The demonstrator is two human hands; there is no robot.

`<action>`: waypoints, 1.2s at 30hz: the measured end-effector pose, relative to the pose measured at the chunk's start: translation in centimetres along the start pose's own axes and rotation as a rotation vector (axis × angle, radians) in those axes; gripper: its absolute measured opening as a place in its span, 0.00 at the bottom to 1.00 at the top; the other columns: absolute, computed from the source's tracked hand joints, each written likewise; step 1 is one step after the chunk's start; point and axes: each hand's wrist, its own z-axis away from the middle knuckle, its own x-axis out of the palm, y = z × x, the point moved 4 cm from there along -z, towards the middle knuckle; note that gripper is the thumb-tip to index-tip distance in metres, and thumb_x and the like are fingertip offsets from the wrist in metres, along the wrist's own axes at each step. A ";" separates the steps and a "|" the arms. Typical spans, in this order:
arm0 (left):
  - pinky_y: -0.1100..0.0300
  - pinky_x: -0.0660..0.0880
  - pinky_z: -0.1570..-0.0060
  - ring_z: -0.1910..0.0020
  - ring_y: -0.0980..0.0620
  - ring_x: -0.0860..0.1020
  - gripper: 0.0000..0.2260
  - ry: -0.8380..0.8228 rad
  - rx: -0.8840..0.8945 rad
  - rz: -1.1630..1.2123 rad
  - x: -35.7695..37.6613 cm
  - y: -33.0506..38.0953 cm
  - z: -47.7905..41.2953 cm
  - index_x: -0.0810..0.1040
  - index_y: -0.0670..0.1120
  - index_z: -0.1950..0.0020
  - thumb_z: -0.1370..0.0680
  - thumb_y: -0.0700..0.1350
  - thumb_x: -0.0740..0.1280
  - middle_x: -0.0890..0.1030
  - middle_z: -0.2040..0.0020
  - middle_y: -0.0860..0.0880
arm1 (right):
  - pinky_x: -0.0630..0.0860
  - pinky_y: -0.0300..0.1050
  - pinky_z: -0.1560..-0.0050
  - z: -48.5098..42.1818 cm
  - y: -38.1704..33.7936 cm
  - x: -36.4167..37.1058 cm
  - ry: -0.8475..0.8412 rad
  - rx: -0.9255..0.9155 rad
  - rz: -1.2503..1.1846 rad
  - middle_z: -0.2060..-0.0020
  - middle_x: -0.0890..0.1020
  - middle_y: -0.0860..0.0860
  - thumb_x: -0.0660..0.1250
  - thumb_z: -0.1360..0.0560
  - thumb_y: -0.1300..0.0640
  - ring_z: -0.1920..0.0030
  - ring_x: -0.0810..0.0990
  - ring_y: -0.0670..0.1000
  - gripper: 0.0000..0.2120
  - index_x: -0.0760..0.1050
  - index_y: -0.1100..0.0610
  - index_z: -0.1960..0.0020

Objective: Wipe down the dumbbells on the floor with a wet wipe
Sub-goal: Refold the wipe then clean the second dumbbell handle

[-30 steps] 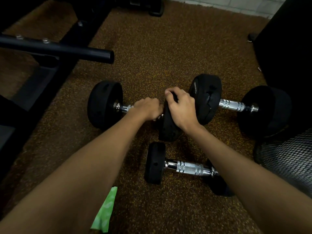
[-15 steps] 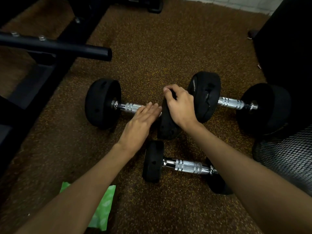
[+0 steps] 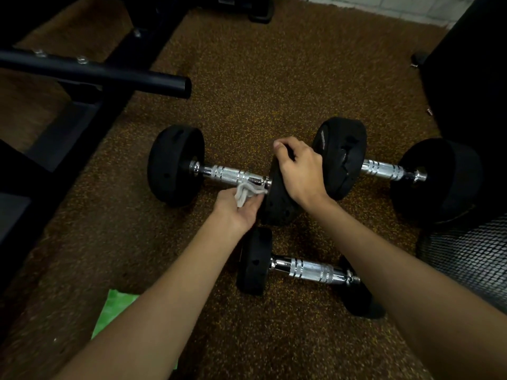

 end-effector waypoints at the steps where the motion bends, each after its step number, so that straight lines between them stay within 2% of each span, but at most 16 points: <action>1: 0.47 0.70 0.36 0.35 0.39 0.72 0.18 0.008 -0.016 0.097 0.4 0.1 -0.1 0.72 0.32 0.38 0.18 0.40 0.48 0.74 0.37 0.34 | 0.67 0.41 0.45 0.0 0.0 0.0 0.002 0.004 -0.003 0.46 0.81 0.49 0.57 0.21 0.47 0.43 0.75 0.48 0.14 0.78 0.50 0.45; 4: 0.43 0.67 0.35 0.34 0.37 0.70 0.24 0.036 0.003 0.192 1.0 0.2 -0.3 0.66 0.37 0.30 0.17 0.48 0.44 0.71 0.33 0.35 | 0.68 0.43 0.44 -0.1 0.0 0.0 0.005 0.011 -0.015 0.46 0.81 0.49 0.57 0.22 0.47 0.43 0.75 0.48 0.14 0.78 0.50 0.45; 8: 0.47 0.71 0.38 0.37 0.41 0.74 0.25 0.073 0.033 0.169 2.1 0.0 -0.3 0.73 0.37 0.35 0.18 0.49 0.44 0.76 0.38 0.38 | 0.68 0.43 0.45 -0.1 0.0 0.0 0.000 0.016 -0.009 0.46 0.81 0.49 0.57 0.22 0.47 0.43 0.75 0.49 0.14 0.78 0.50 0.45; 12: 0.46 0.68 0.36 0.36 0.39 0.72 0.19 -0.004 -0.003 0.088 1.6 0.3 0.6 0.73 0.33 0.44 0.18 0.42 0.46 0.76 0.45 0.35 | 0.67 0.42 0.47 -0.1 0.0 0.0 -0.005 0.013 -0.004 0.47 0.81 0.50 0.57 0.21 0.47 0.43 0.75 0.49 0.14 0.78 0.51 0.45; 14: 0.47 0.67 0.33 0.35 0.37 0.71 0.14 -0.020 -0.030 0.026 0.6 0.3 1.0 0.72 0.29 0.46 0.19 0.36 0.49 0.75 0.42 0.33 | 0.66 0.41 0.48 0.0 0.0 0.0 -0.006 0.008 0.005 0.47 0.81 0.50 0.57 0.21 0.48 0.44 0.76 0.49 0.14 0.78 0.51 0.45; 18: 0.46 0.66 0.33 0.34 0.37 0.71 0.16 -0.005 -0.034 -0.029 0.0 0.5 0.4 0.68 0.29 0.36 0.20 0.32 0.50 0.72 0.38 0.32 | 0.66 0.41 0.48 0.1 0.2 0.1 -0.001 0.004 0.014 0.46 0.80 0.49 0.57 0.21 0.47 0.43 0.75 0.49 0.14 0.77 0.50 0.44; 21: 0.47 0.70 0.37 0.39 0.39 0.74 0.13 -0.007 -0.052 -0.104 0.6 0.4 0.1 0.71 0.30 0.47 0.22 0.31 0.49 0.75 0.48 0.33 | 0.69 0.43 0.46 0.2 0.1 0.2 0.004 0.000 0.011 0.47 0.80 0.50 0.56 0.22 0.47 0.43 0.75 0.49 0.14 0.77 0.50 0.44; 23: 0.48 0.69 0.35 0.41 0.38 0.74 0.12 -0.008 -0.053 -0.138 0.7 0.6 0.0 0.71 0.31 0.51 0.23 0.31 0.48 0.75 0.51 0.34 | 0.69 0.45 0.45 0.2 0.1 0.1 0.004 -0.002 0.008 0.47 0.80 0.50 0.57 0.22 0.47 0.43 0.76 0.49 0.14 0.77 0.50 0.45; 27: 0.44 0.66 0.34 0.35 0.36 0.71 0.12 -0.027 -0.066 -0.197 0.5 1.5 1.3 0.70 0.29 0.47 0.22 0.31 0.48 0.72 0.42 0.31 | 0.69 0.44 0.45 0.3 0.0 0.0 0.001 -0.006 0.005 0.47 0.80 0.49 0.57 0.21 0.48 0.43 0.75 0.49 0.13 0.77 0.50 0.45; 31: 0.43 0.67 0.37 0.36 0.34 0.71 0.11 -0.032 -0.076 -0.199 0.9 2.1 3.0 0.70 0.28 0.51 0.21 0.31 0.49 0.72 0.38 0.29 | 0.66 0.40 0.46 0.4 0.0 0.0 -0.002 -0.008 0.016 0.47 0.80 0.50 0.57 0.21 0.48 0.43 0.75 0.49 0.13 0.77 0.50 0.44; 36: 0.42 0.62 0.33 0.34 0.32 0.69 0.12 -0.063 -0.052 -0.180 2.6 2.9 4.8 0.69 0.29 0.55 0.20 0.31 0.48 0.70 0.37 0.29 | 0.66 0.39 0.45 0.3 -0.1 0.1 -0.001 -0.010 0.024 0.46 0.80 0.50 0.57 0.21 0.49 0.42 0.75 0.50 0.13 0.77 0.51 0.44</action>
